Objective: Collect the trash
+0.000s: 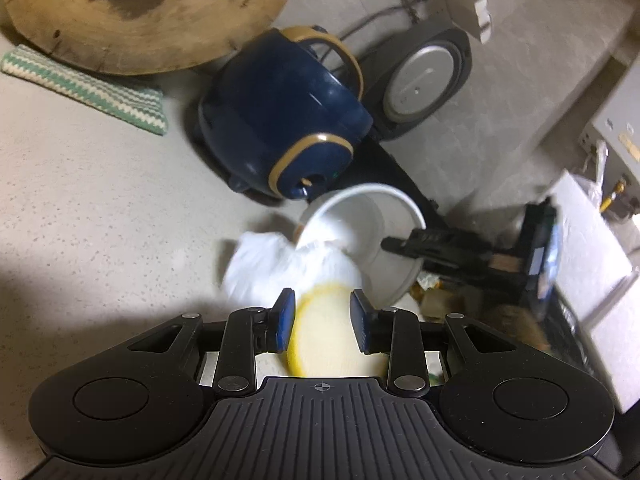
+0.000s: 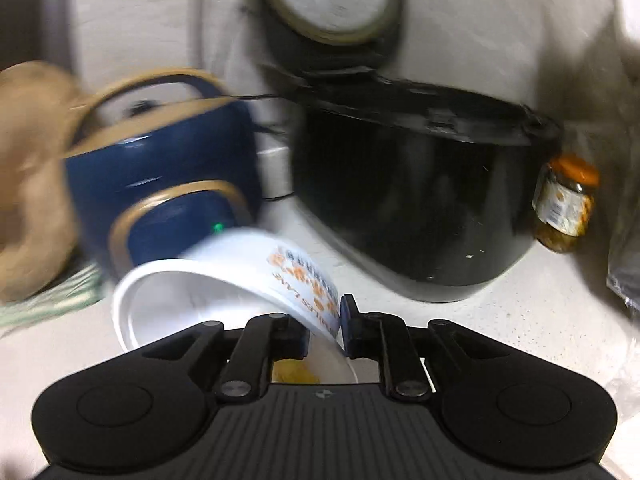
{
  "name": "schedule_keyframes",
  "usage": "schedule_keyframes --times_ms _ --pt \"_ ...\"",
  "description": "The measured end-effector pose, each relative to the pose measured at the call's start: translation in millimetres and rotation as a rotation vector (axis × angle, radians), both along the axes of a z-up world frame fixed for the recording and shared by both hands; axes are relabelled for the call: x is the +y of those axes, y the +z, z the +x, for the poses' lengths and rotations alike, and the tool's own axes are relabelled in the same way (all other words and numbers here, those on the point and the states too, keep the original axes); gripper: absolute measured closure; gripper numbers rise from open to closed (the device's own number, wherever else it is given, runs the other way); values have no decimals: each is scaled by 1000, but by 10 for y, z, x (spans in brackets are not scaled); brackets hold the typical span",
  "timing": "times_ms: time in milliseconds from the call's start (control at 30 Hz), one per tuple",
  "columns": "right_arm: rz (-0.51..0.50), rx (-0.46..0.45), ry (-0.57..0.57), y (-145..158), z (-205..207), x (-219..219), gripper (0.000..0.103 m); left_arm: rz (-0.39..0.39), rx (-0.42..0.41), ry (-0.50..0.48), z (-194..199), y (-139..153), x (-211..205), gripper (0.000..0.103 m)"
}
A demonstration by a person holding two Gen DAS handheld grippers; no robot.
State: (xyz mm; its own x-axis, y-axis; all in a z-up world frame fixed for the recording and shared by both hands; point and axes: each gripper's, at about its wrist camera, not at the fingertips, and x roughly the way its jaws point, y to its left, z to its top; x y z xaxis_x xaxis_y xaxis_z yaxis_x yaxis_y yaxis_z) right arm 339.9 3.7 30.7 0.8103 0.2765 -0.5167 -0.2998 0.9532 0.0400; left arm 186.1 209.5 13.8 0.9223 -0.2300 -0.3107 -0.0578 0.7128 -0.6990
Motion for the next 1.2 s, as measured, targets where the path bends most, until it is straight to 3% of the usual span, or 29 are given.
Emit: schedule_keyframes --times_ms 167,300,400,600,700,733,767,833,900,967,1100,1200 --pt "19 -9 109 47 -427 142 88 35 0 -5 12 -3 -36 69" --pt "-24 -122 189 144 -809 324 91 27 -36 27 -43 10 15 69" --pt "-130 -229 127 233 -908 491 94 11 -43 47 -65 -2 56 69" --pt "-8 -198 187 375 -995 356 92 -5 -73 95 -131 13 111 69" --pt "-90 -292 138 412 -1074 449 95 -5 -91 125 -168 26 137 69" --pt "-81 -272 175 421 -1120 456 89 -15 -94 137 -177 24 156 69" --pt "-89 -273 228 424 -1169 490 93 -26 -95 149 -182 19 177 69" --pt "-188 -285 199 344 -1139 612 93 -44 -98 175 -204 5 221 69" --pt "-147 -169 186 300 -950 579 95 -63 -100 205 -233 -12 272 69" --pt "-117 -76 211 204 -813 546 86 -84 -91 225 -242 -34 317 69" --pt "-227 -125 216 38 -801 518 85 -79 -68 201 -199 -46 307 69" --pt "-242 -172 214 74 -881 427 71 -61 -54 173 -157 -45 257 69"
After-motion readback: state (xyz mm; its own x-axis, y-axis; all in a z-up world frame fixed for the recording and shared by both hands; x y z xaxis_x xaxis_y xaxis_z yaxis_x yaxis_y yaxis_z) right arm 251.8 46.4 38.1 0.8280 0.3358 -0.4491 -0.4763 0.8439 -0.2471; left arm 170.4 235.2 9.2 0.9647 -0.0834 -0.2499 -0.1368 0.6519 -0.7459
